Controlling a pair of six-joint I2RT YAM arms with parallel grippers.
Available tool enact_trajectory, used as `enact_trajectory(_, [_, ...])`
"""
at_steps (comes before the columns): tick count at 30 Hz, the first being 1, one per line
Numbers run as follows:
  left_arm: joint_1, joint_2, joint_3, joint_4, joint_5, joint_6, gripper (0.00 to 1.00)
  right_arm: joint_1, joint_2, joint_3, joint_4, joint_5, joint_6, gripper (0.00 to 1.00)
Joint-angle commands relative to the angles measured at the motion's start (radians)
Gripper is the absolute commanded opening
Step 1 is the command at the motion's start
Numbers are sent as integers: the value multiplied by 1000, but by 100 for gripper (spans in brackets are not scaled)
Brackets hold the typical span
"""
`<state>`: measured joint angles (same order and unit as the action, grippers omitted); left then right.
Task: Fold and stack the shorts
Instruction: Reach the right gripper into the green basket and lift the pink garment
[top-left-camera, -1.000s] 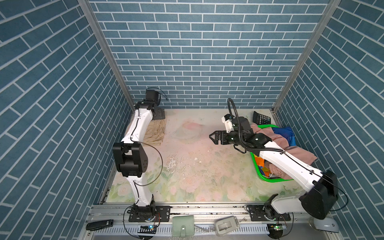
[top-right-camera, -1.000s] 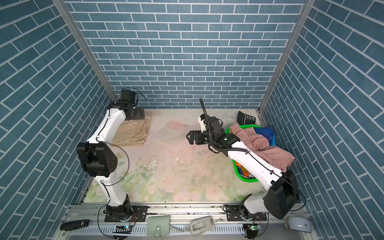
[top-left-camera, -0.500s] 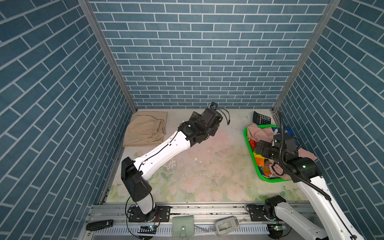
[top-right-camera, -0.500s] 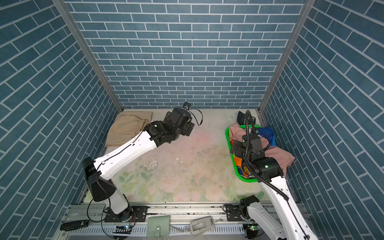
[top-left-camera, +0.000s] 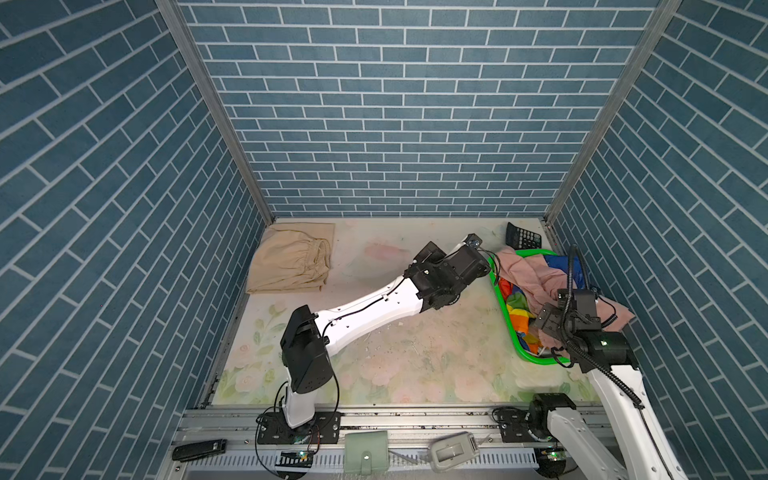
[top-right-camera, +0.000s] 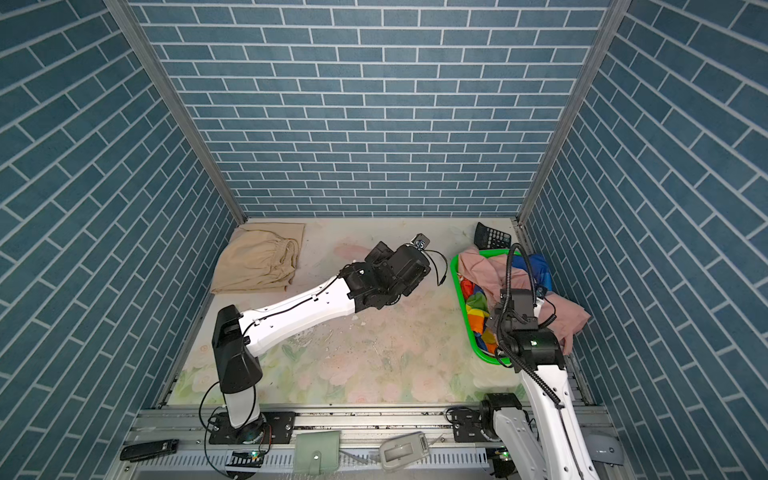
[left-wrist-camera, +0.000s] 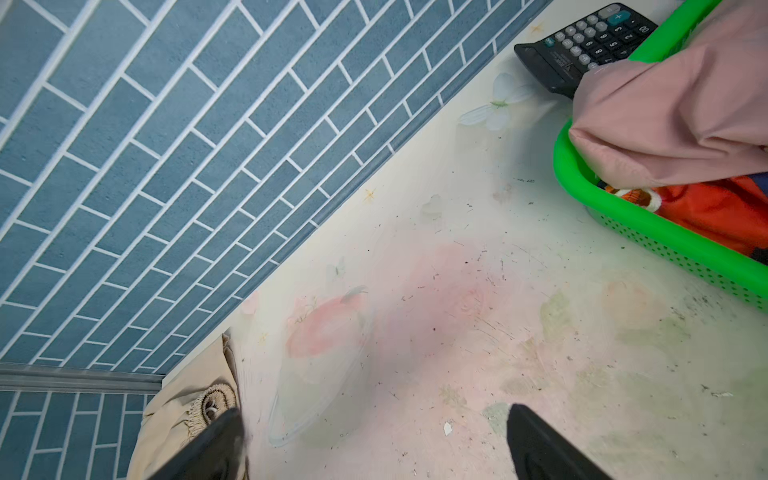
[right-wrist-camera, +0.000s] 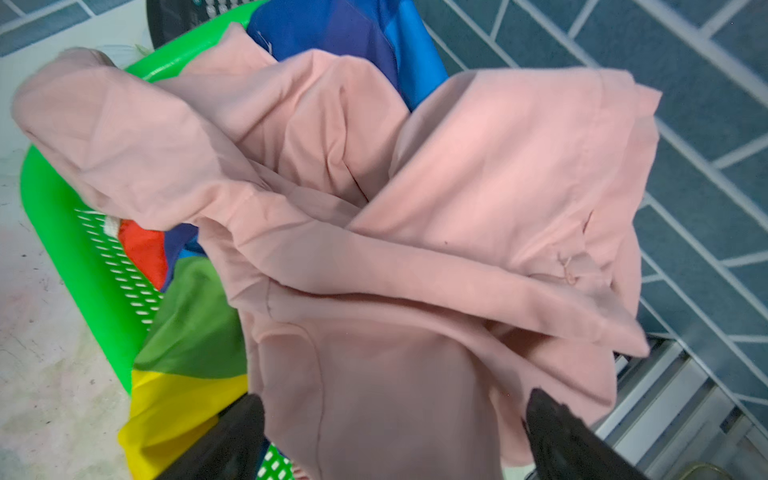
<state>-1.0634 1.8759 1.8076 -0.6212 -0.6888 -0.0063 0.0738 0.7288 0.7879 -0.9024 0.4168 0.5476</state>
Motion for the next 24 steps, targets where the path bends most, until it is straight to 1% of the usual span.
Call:
enact_trajectory(1, [-3,-11,-9,49,-17,11,100,-28,22,-16,62,-73,54,92])
enact_trajectory(4, [-2,6,16,44,5,2,100,-65,56,-83,135,-188,99,85])
enact_trajectory(6, [-2,16,25,42,37,3,100,-84,57,-120,175,-221,115,79])
enact_trajectory(9, [-2,33,48,26,81,-3,99,-99,22,-150,206,-204,112,57])
enact_trajectory(11, [-3,40,59,16,105,-18,100,-117,-3,-159,219,-206,102,35])
enact_trajectory(13, [-2,39,52,32,120,-28,100,-127,-18,-148,226,-212,95,16])
enact_trajectory(14, [-1,40,46,43,125,-31,100,-132,-19,-140,233,-222,89,9])
enact_trajectory(15, [-3,42,42,51,133,-32,100,-134,-18,-132,243,-235,82,4])
enact_trajectory(17, [-3,53,43,61,142,-32,100,-135,-3,-98,258,-260,63,0])
enact_trajectory(21, [-2,71,68,47,121,-30,100,-135,47,6,261,-274,17,0])
enact_trajectory(24, [5,54,60,53,98,-27,100,-136,103,126,260,-268,-21,0])
